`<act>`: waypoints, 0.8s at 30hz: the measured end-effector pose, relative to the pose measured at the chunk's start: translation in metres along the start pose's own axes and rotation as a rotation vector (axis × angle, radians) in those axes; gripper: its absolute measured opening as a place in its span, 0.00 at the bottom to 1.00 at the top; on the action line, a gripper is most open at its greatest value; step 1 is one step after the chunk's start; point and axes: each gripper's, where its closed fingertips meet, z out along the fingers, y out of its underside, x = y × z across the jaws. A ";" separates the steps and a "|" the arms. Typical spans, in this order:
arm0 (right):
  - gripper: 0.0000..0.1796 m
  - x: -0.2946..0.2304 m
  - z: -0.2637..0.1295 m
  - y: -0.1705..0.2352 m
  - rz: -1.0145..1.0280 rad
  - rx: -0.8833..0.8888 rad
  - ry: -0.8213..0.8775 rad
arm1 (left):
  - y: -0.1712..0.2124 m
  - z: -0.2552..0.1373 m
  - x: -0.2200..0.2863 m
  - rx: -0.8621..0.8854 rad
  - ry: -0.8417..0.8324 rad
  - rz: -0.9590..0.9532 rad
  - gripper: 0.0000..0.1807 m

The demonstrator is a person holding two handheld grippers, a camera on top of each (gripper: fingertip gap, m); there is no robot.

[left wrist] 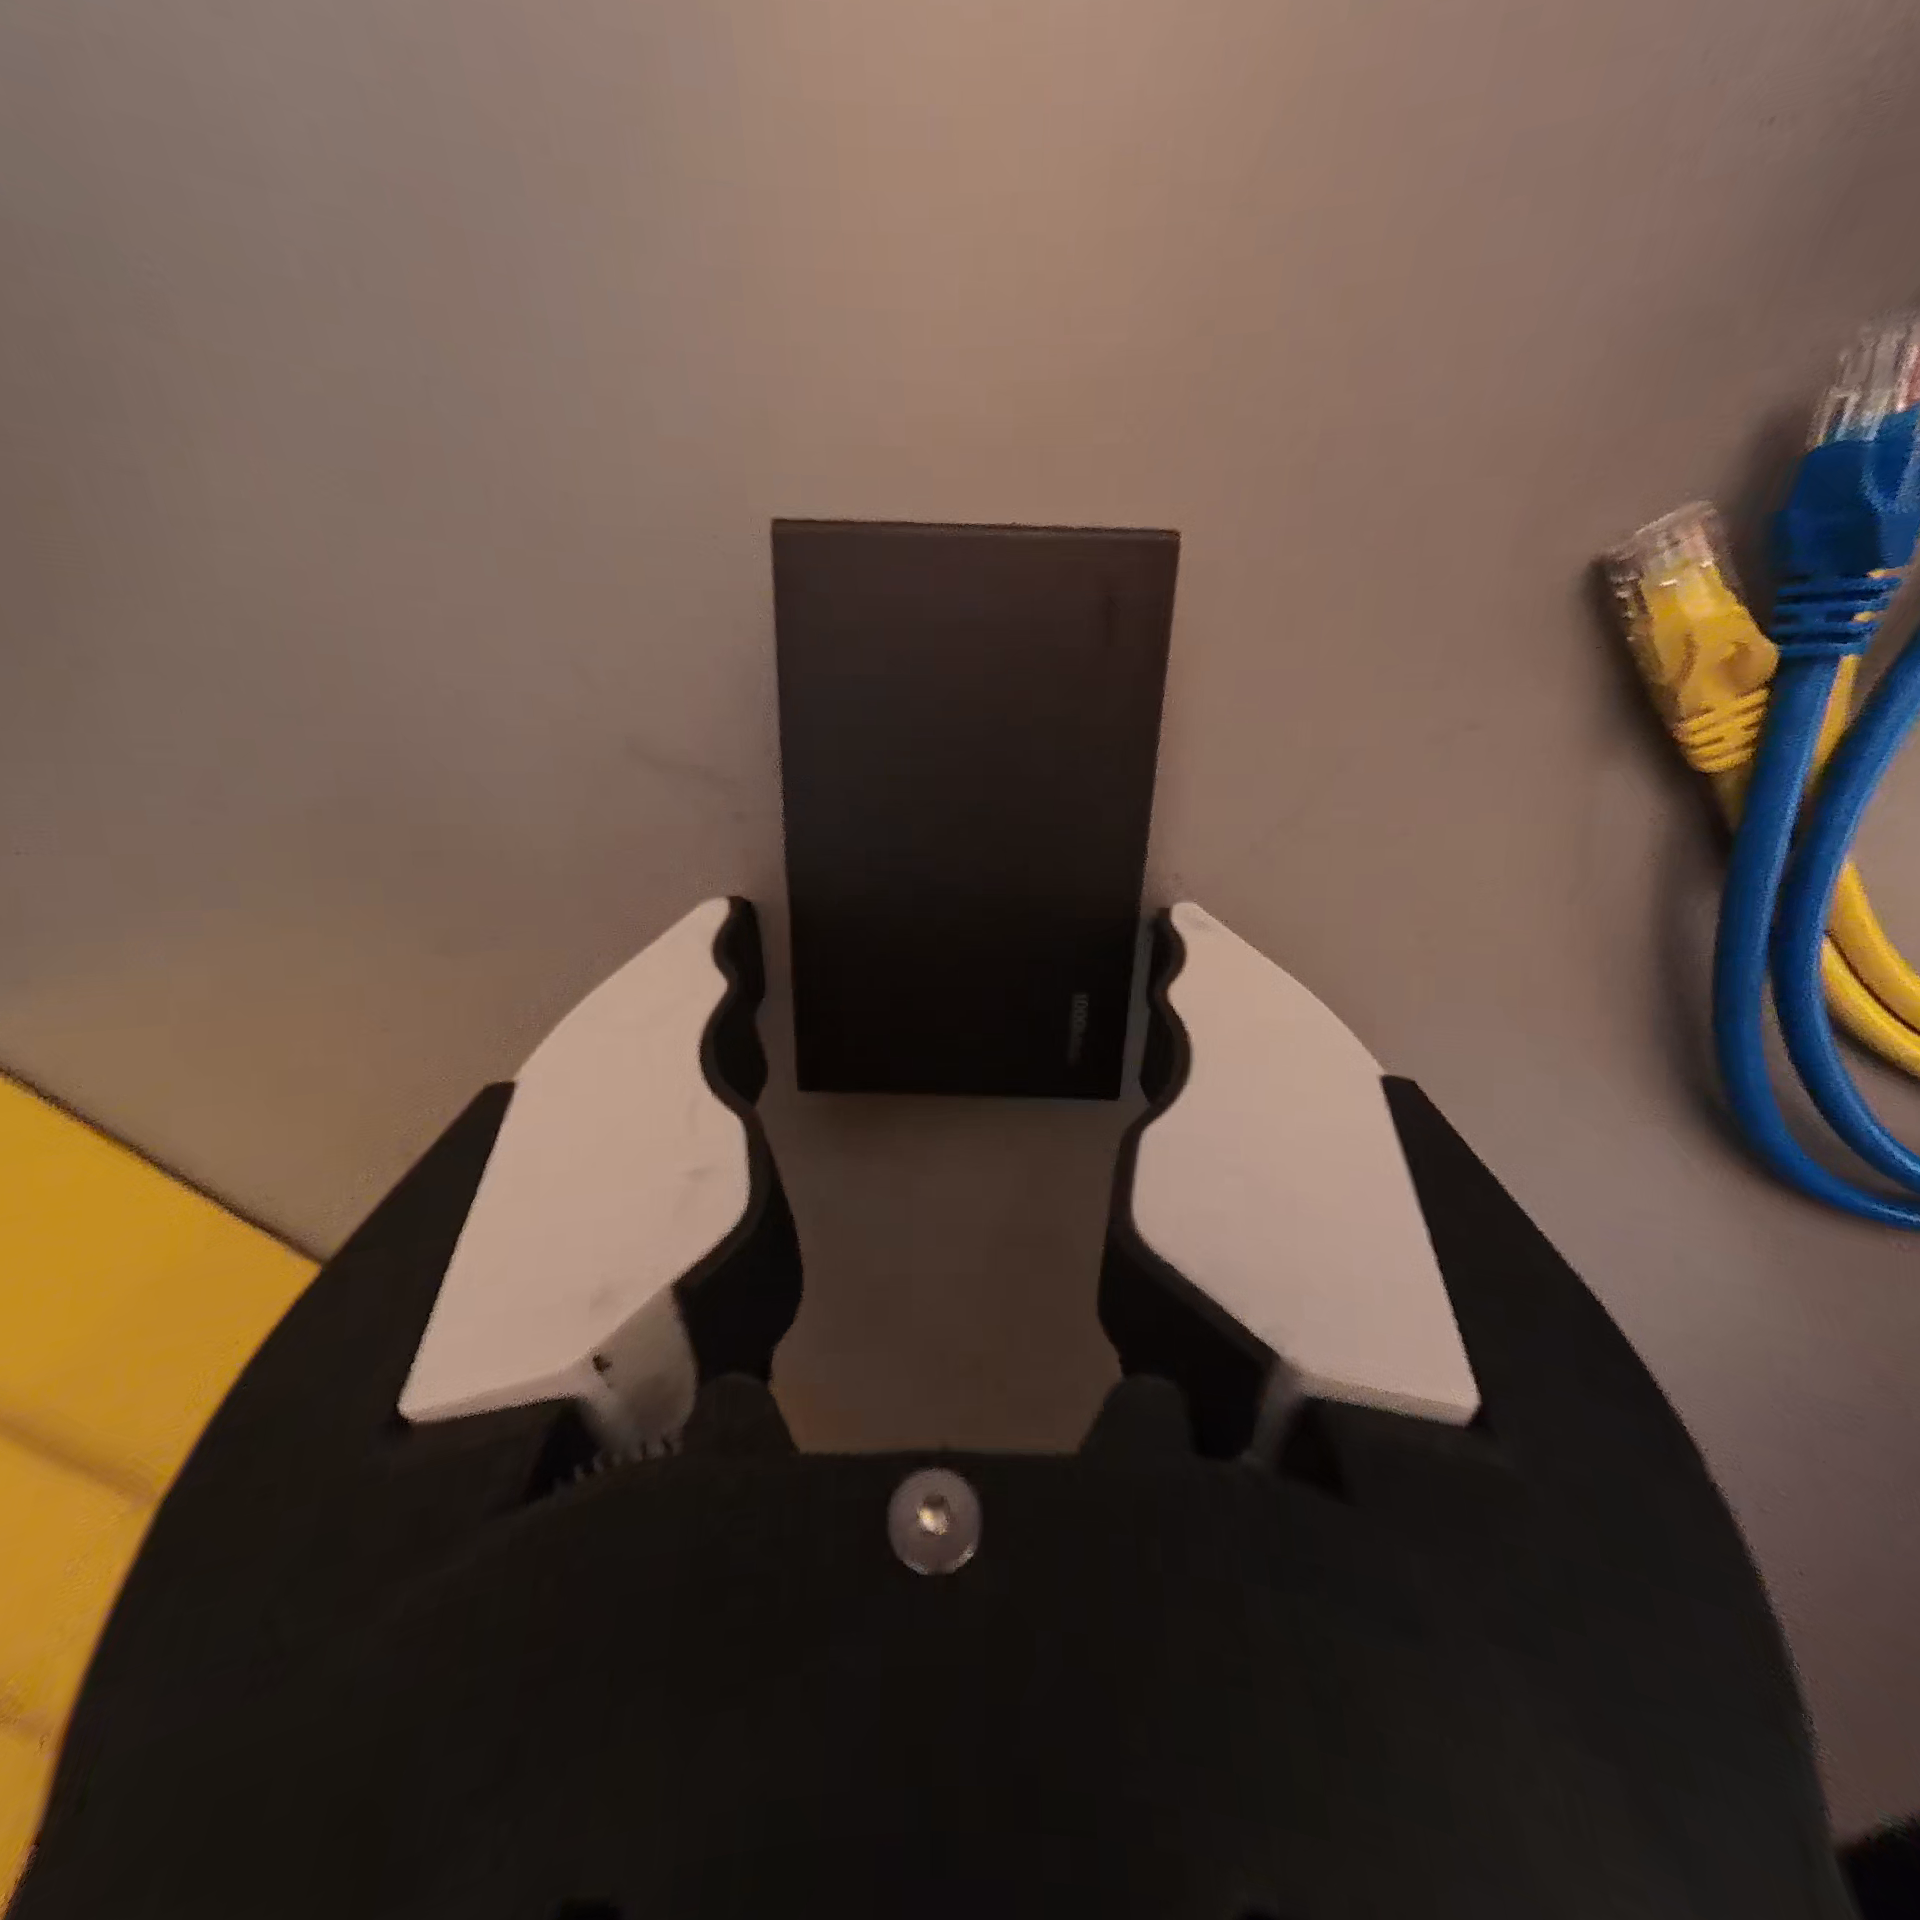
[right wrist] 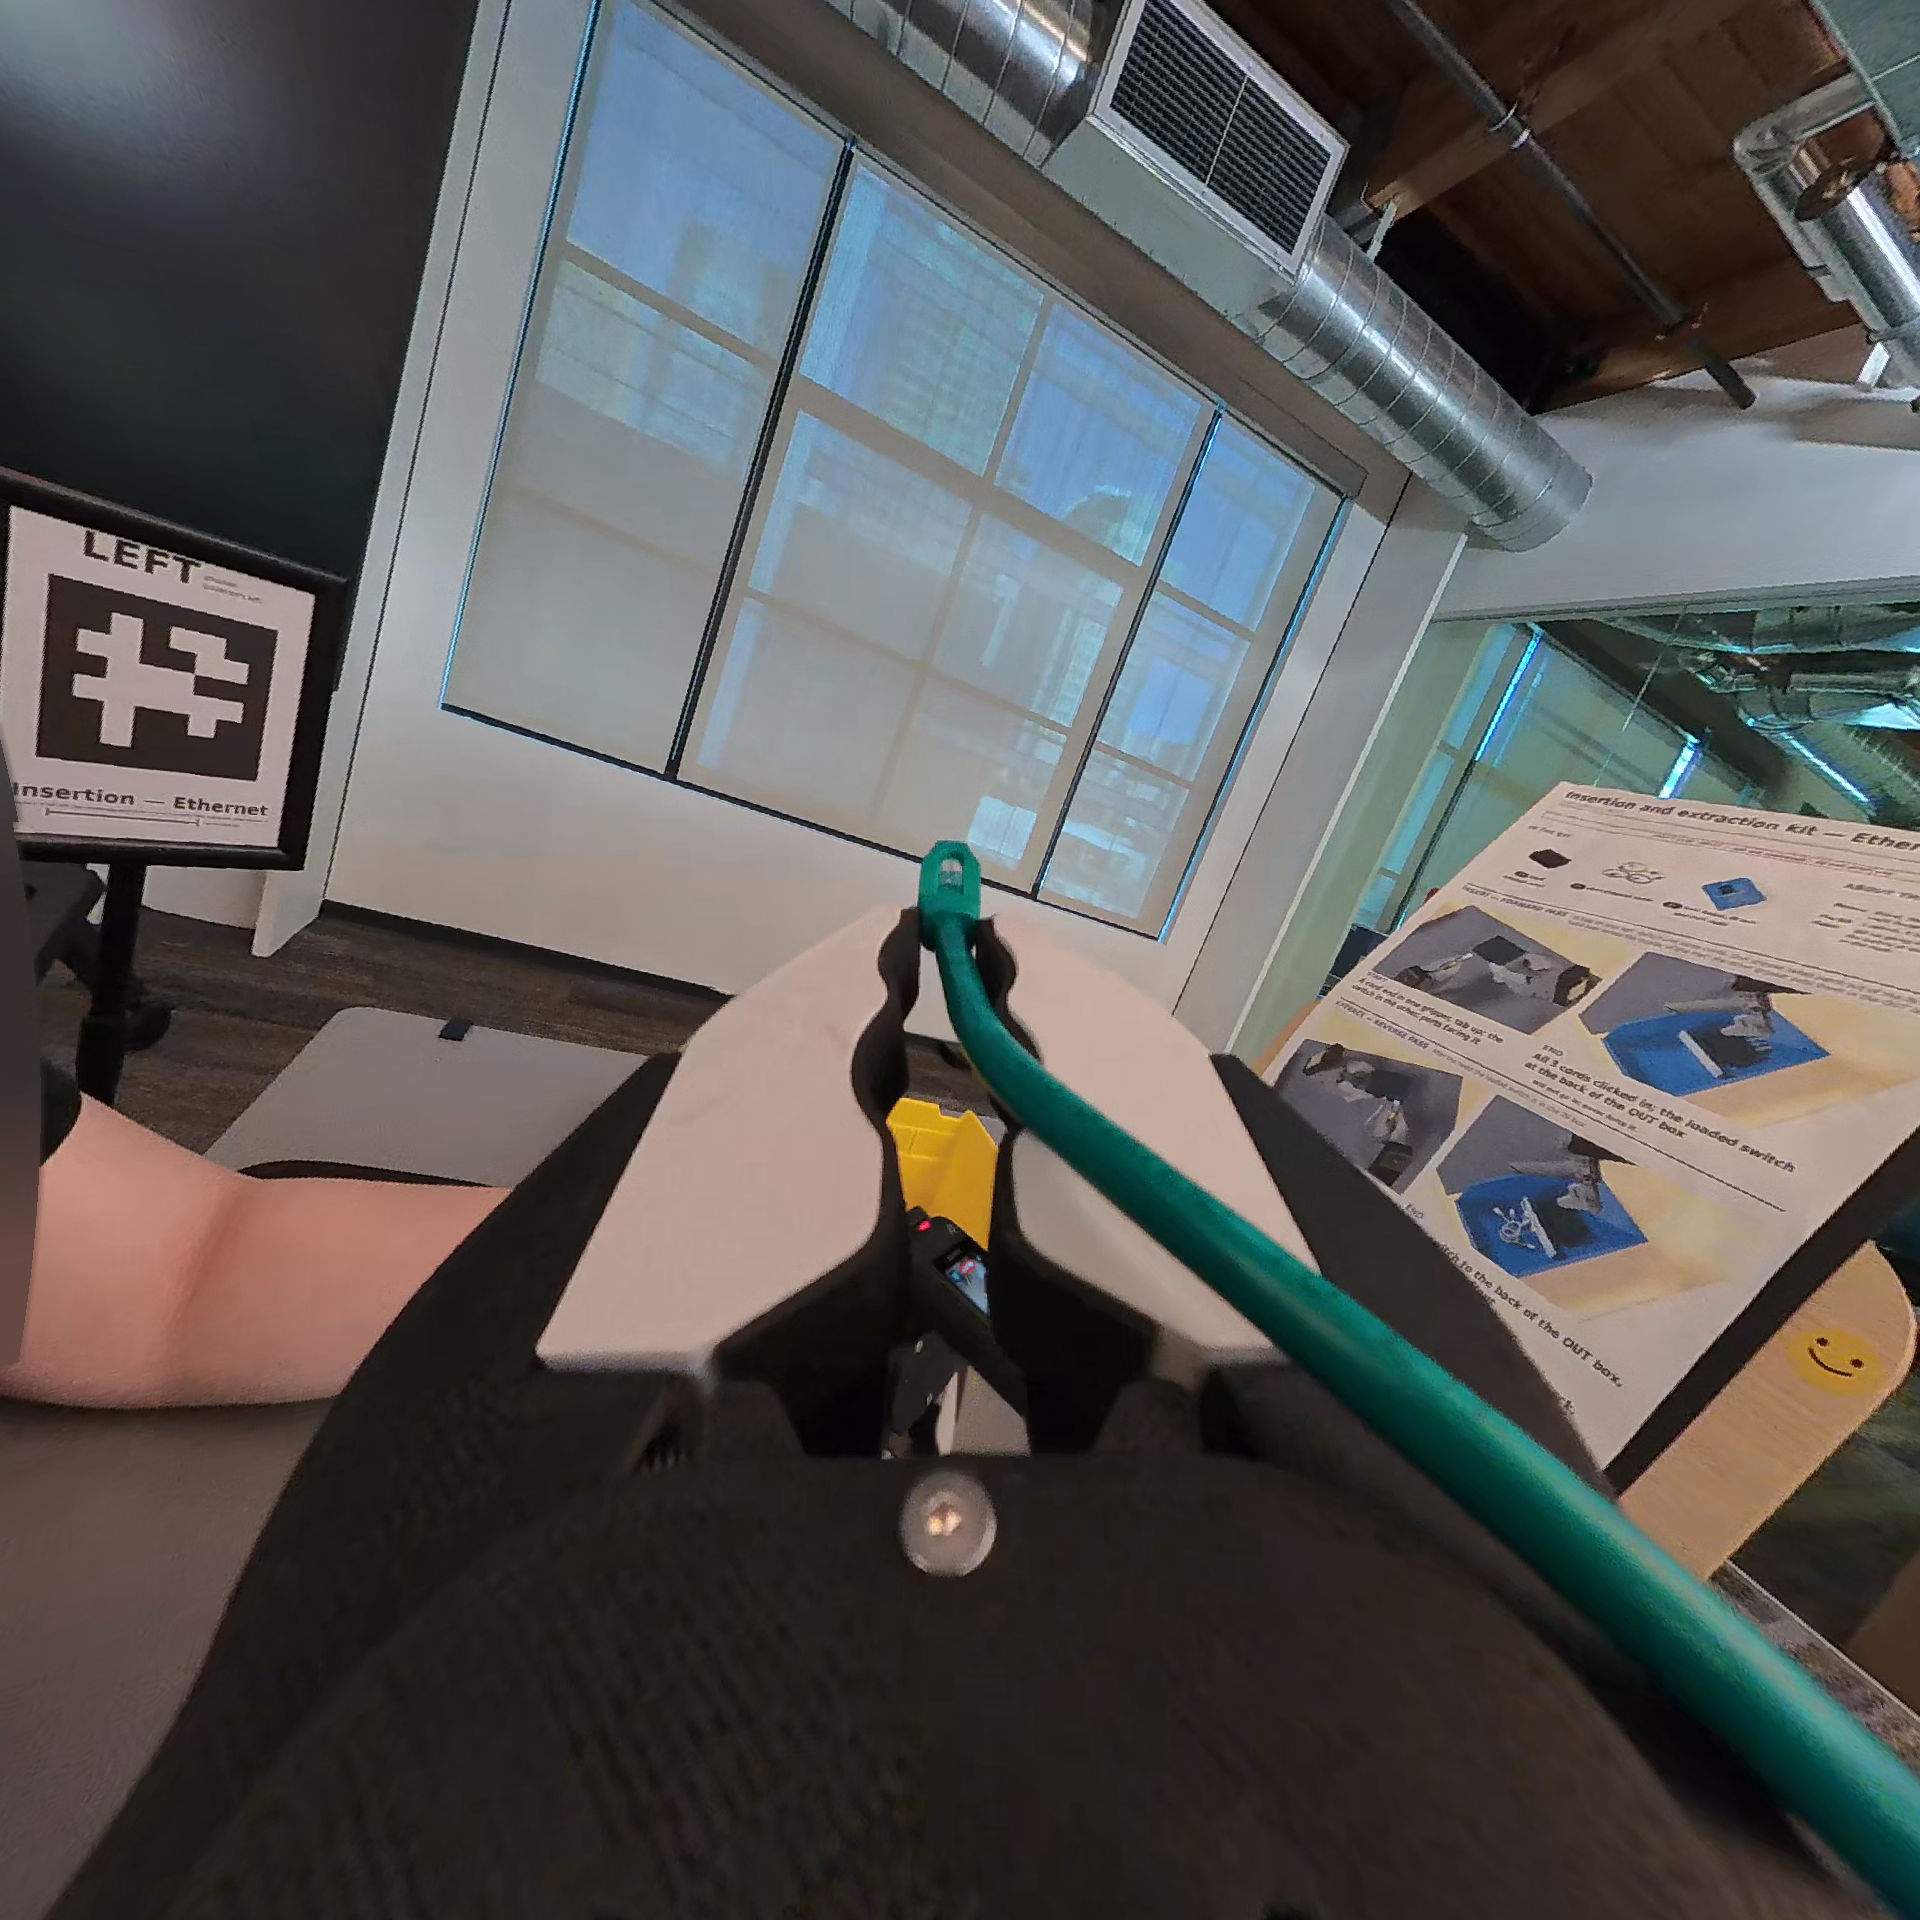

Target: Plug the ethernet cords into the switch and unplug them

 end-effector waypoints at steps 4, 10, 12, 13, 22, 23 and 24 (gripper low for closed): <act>0.06 0.003 -0.003 0.000 -0.005 -0.009 0.007 | -0.008 0.001 -0.003 0.012 0.007 -0.013 0.34; 0.06 0.015 -0.006 0.010 0.045 -0.032 0.032 | -0.029 -0.013 0.011 0.206 0.262 -0.208 0.34; 0.06 0.022 -0.005 0.020 0.071 -0.062 0.058 | -0.042 -0.030 0.017 0.326 0.376 -0.278 0.33; 0.06 0.026 -0.004 0.025 0.081 -0.079 0.073 | -0.048 -0.041 0.019 0.389 0.417 -0.296 0.33; 0.06 0.070 -0.007 0.063 0.127 -0.123 0.401 | -0.083 -0.211 0.047 1.135 0.787 -0.274 0.33; 0.06 0.072 -0.006 0.067 0.128 -0.114 0.428 | -0.084 -0.231 0.054 1.222 0.815 -0.249 0.33; 0.06 0.074 -0.006 0.072 0.125 -0.109 0.454 | -0.083 -0.248 0.062 1.288 0.842 -0.222 0.33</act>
